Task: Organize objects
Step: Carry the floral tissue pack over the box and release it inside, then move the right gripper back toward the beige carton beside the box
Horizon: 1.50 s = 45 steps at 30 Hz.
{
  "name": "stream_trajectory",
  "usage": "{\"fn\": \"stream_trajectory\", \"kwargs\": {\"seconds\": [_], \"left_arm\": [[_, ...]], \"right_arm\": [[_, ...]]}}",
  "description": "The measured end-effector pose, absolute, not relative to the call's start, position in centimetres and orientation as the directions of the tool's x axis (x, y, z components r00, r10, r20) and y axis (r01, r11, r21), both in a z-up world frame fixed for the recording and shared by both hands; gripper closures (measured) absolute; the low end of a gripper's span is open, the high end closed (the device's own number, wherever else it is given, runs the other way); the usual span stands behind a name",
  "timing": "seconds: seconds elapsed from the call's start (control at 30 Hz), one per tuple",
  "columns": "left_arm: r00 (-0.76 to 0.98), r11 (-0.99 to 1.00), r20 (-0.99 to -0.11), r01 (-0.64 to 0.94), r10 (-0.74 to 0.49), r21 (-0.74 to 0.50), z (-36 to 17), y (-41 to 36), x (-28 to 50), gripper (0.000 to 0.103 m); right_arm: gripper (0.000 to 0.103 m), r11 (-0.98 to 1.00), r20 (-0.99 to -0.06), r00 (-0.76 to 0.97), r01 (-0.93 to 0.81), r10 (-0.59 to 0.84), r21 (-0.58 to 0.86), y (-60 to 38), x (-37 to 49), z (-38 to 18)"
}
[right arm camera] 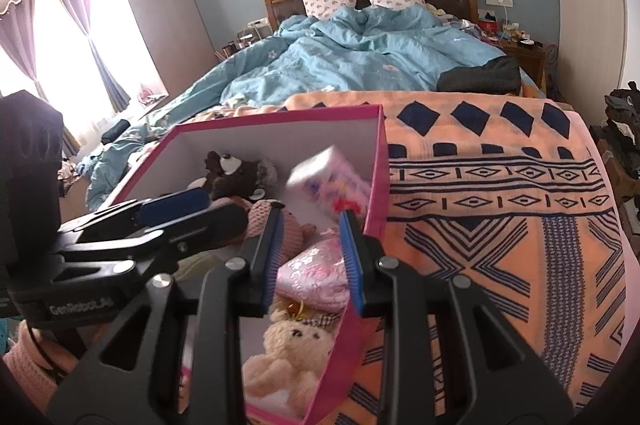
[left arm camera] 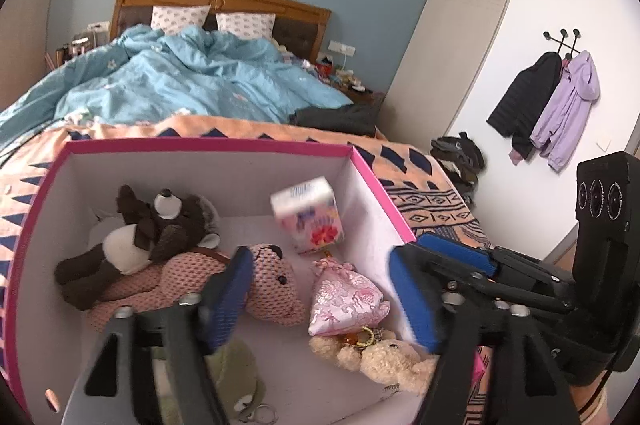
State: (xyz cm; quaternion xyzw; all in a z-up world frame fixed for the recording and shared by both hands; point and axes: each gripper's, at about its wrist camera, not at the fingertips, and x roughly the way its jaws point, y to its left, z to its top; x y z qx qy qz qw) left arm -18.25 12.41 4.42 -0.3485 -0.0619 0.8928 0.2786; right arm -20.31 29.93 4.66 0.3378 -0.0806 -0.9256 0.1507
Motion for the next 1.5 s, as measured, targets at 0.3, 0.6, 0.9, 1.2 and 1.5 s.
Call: {"fn": "stream_trajectory", "kwargs": {"seconds": [0.3, 0.6, 0.9, 1.2, 1.5], "left_arm": [[-0.698, -0.843, -0.475, -0.467, 0.537, -0.267, 6.4, 9.7, -13.7, 0.006], [-0.773, -0.858, -0.374, -0.439, 0.512, -0.267, 7.4, 6.2, -8.6, 0.000], [-0.785, -0.881, -0.401, -0.413, 0.473, -0.231, 5.3, 4.7, -4.6, 0.000], [-0.765, -0.890, -0.454, -0.397, 0.456, -0.226, 2.6, 4.1, -3.1, 0.000], [-0.734, -0.887, -0.499, -0.400, 0.461, -0.231, 0.8, 4.1, -3.0, 0.000]], "right_arm": [[0.062, -0.914, -0.535, -0.741, 0.305, -0.405, 0.269, 29.3, -16.3, 6.3], [0.055, -0.880, -0.494, -0.729, 0.373, -0.474, 0.293, 29.1, -10.9, 6.5], [0.055, -0.867, -0.598, -0.627, 0.360, -0.499, 0.345, 28.4, -8.2, 1.1], [0.056, -0.875, -0.658, -0.586, 0.222, -0.472, 0.429, 29.0, -10.7, -2.9], [0.063, -0.880, -0.666, -0.583, 0.222, -0.466, 0.421, 28.5, -10.7, -3.3]]}}
